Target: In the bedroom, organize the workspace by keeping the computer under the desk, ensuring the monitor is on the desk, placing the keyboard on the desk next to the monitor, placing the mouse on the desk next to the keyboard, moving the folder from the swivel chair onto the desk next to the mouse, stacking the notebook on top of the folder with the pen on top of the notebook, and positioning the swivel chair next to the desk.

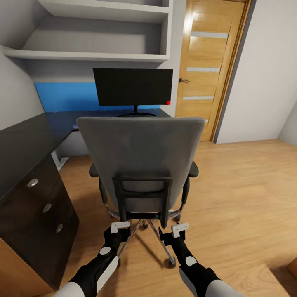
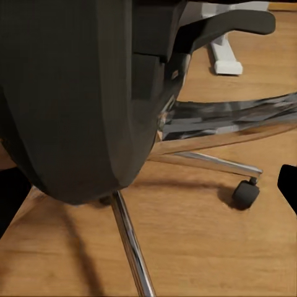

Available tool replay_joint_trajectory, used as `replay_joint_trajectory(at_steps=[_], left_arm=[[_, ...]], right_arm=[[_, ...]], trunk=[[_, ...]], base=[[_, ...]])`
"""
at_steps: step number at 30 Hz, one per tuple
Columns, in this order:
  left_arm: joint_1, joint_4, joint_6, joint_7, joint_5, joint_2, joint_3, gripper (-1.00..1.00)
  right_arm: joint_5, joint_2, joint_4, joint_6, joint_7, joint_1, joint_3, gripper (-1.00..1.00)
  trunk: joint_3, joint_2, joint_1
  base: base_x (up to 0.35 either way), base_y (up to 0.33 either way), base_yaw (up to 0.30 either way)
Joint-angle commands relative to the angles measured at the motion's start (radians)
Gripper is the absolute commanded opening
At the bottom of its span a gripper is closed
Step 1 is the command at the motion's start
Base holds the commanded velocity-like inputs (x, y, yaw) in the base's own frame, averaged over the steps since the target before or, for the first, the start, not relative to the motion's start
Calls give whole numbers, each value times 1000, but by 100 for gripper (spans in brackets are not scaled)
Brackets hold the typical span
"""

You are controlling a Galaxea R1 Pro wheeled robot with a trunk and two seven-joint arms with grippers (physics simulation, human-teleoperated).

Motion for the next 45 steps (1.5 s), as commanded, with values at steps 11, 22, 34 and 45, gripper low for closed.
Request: replay_joint_trajectory(at_steps=[11, 22, 34, 45], left_arm=[[-1, 0, -5, 8, 10, 1, -7, 100], [-1, 2, -5, 8, 11, 1, -7, 100], [-1, 3, -4, 8, 12, 1, -7, 100], [-1, 4, -6, 8, 12, 1, -7, 100]], right_arm=[[-7, 0, 1, -3, -8, -1, 5, 100], [-7, 0, 1, -3, -8, -1, 5, 100], [-7, 0, 1, -3, -8, -1, 5, 100], [-7, 0, 0, -3, -8, -1, 5, 100]], trunk=[[-1, 0, 0], [-5, 0, 0], [-7, 0, 0], [-14, 0, 0]], base=[[289, 0, 5], [220, 0, 0], [136, 0, 0], [111, 0, 27]])
